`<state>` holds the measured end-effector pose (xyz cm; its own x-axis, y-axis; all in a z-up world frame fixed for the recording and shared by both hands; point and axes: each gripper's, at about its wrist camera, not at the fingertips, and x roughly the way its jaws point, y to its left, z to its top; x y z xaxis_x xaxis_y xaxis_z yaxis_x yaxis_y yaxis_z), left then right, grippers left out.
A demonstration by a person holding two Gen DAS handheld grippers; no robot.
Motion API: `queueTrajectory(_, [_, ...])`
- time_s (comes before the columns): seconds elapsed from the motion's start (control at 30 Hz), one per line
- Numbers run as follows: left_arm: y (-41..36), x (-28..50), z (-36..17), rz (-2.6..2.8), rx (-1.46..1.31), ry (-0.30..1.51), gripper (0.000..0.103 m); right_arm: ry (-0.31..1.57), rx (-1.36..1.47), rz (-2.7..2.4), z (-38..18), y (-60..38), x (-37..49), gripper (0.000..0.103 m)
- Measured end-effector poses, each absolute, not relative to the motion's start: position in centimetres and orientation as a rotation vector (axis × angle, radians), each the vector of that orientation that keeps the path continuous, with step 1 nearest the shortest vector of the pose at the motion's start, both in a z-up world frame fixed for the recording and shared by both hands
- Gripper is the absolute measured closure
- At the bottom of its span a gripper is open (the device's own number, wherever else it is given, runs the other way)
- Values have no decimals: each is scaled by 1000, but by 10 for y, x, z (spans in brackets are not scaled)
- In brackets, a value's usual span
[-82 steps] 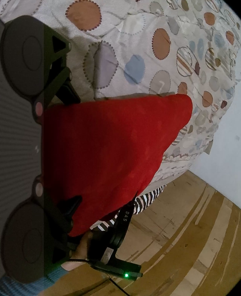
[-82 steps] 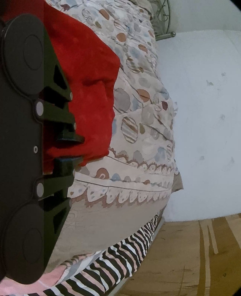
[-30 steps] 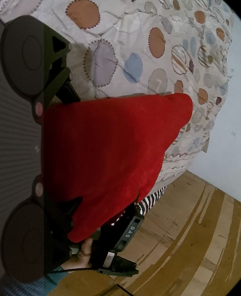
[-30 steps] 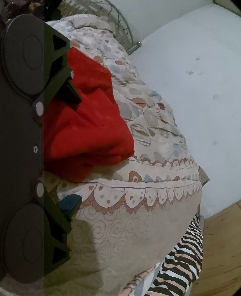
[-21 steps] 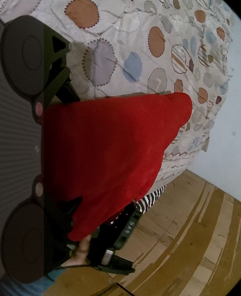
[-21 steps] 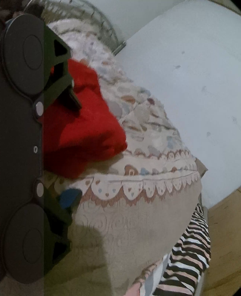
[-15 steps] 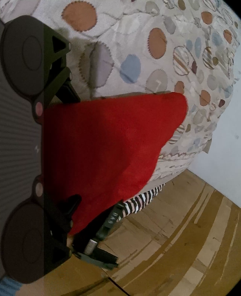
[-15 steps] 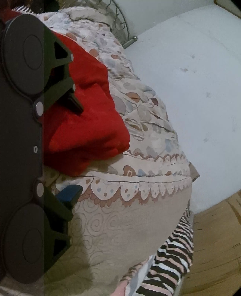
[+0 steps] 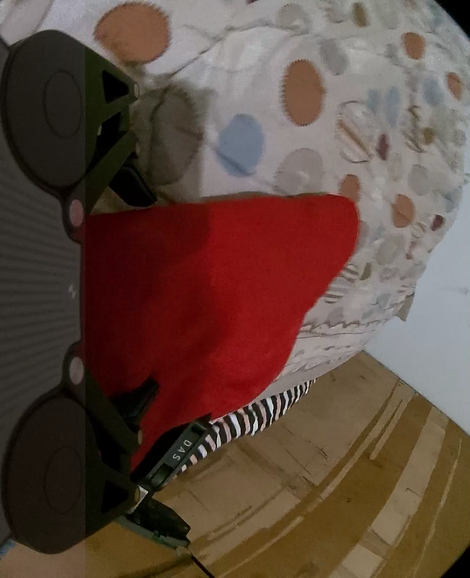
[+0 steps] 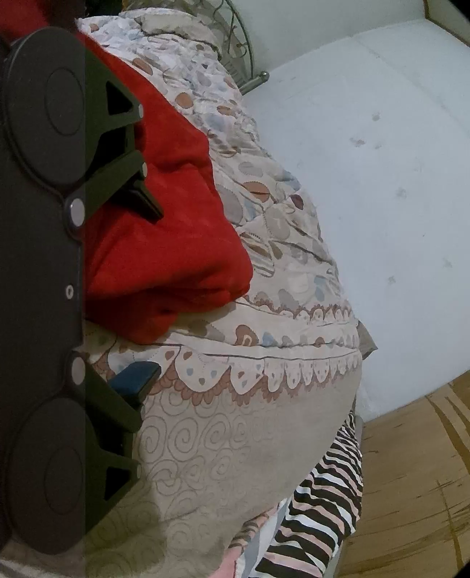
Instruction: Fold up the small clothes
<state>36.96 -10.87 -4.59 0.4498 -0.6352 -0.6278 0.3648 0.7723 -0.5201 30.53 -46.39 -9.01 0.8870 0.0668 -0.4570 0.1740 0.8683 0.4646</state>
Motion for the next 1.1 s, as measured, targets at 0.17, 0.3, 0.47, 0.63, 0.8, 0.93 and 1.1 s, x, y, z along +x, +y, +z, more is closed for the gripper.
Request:
queueTrajectory(0.17, [-104,365,-54,-633,-354,887,0,472,520,-55,-92,-464,304,16])
queueTrajectory(0.3, [-104,364,-53,-631,-342,881,0,469,512,-59,-92,-462,303,16])
queueTrajectory(0.47, [-103,365,-55,-633,-345,879,0,487,439,-46,-82,-450,306,29])
queueTrajectory(0.63, [-103,367,-57,-638,-366,888,0,513,380,-31,-74,-442,311,42])
queueTrajectory(0.8, [-104,368,-60,-641,-380,894,0,528,509,-9,-85,-458,311,38])
queueTrajectory(0.93, [-103,370,-63,-643,-410,910,0,512,491,-18,-85,-455,309,37])
queueTrajectory(1.1, [-101,375,-65,-651,-435,943,0,515,478,-30,-84,-452,309,37])
